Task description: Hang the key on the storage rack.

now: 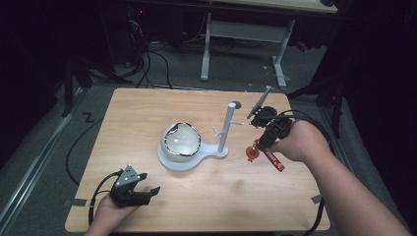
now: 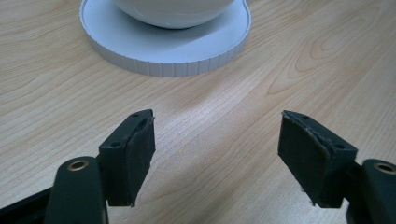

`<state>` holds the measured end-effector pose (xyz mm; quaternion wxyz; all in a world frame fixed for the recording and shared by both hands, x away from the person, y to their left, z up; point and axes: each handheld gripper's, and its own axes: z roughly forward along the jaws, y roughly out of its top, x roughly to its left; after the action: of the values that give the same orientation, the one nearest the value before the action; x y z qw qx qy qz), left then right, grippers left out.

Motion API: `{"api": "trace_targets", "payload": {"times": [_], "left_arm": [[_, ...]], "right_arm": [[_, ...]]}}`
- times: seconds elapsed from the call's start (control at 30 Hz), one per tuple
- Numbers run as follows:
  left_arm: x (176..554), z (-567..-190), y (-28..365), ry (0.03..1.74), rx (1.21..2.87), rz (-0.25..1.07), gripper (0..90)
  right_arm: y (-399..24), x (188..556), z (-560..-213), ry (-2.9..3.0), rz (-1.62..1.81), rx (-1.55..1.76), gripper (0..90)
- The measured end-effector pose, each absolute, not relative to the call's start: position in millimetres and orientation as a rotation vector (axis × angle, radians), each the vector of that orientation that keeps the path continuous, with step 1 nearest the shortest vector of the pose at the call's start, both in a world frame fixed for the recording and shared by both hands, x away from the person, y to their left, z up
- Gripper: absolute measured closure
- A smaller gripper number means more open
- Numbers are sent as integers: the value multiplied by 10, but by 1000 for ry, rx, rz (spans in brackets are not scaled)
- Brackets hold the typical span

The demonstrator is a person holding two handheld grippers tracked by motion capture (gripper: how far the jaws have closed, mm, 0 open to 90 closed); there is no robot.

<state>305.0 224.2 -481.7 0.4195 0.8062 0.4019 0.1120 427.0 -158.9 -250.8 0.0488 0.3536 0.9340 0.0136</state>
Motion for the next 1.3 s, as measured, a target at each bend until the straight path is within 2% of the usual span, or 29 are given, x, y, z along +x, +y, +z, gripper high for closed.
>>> {"api": "trace_targets", "payload": {"times": [0.53,1.3], "left_arm": [[3051,-4815,2266,1012,2018,280,281],[3037,-4834,2271,1015,2027,272,281]], "right_arm": [[-1487,4554,-2291,2803,58,1085,745],[-1277,4809,-2385,2826,76,1085,745]]}}
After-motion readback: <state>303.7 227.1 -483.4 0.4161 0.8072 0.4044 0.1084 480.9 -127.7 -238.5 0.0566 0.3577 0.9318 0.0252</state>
